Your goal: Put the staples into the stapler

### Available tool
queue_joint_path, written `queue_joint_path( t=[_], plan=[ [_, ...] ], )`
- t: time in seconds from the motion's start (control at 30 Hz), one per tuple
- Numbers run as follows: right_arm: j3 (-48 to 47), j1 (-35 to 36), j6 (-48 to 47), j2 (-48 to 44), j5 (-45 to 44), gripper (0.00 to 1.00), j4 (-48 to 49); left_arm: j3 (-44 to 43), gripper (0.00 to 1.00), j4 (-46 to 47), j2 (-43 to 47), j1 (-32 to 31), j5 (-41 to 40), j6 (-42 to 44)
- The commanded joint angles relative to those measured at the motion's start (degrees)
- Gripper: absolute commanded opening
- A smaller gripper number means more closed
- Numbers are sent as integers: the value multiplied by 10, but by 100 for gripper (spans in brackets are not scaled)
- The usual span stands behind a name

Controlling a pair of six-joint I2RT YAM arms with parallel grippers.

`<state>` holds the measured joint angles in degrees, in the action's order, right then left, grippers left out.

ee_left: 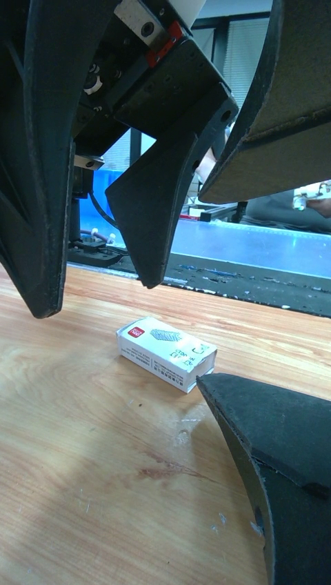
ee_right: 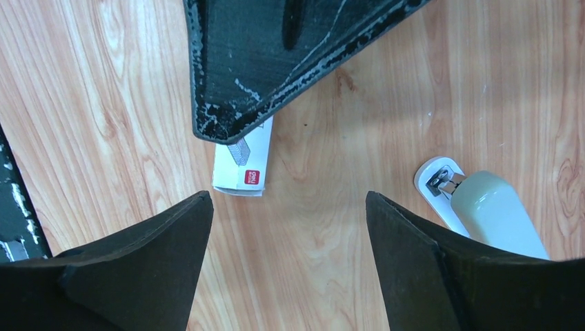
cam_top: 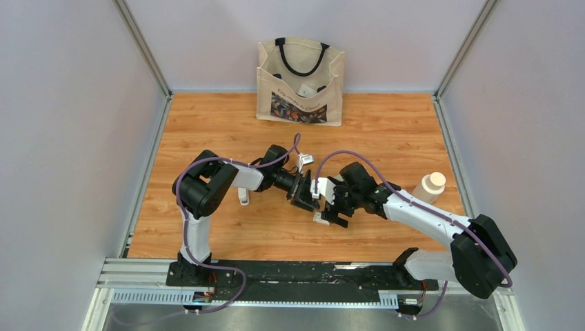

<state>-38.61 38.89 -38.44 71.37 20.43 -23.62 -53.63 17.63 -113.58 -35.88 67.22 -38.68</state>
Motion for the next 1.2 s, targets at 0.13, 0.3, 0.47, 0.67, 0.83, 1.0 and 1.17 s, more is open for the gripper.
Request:
queue_joint_path(
  t=[0.13, 0.3, 0.47, 0.67, 0.83, 1.0, 1.17],
  plan=[
    [-13, -8, -33, 10, -4, 85, -36, -10, 99, 23, -2, -9, 14, 3],
    [-7, -9, -35, 16, -5, 86, -28, -10, 99, 22, -4, -12, 13, 4],
    [-3, -9, -31, 28, -3, 85, -18, -10, 99, 3, -8, -14, 11, 20],
    [16, -8, -38, 21, -14, 88, 11, -20, 100, -62, -12, -14, 6, 70],
    [21, -9, -27, 29, -33, 88, 39, -24, 99, -77, -19, -14, 0, 79],
    [20, -8, -14, 38, -36, 88, 52, -26, 100, -70, -22, -17, -1, 69],
    [16, -7, -10, 46, -25, 87, 45, -26, 100, -61, -21, -25, 1, 58]
  ],
)
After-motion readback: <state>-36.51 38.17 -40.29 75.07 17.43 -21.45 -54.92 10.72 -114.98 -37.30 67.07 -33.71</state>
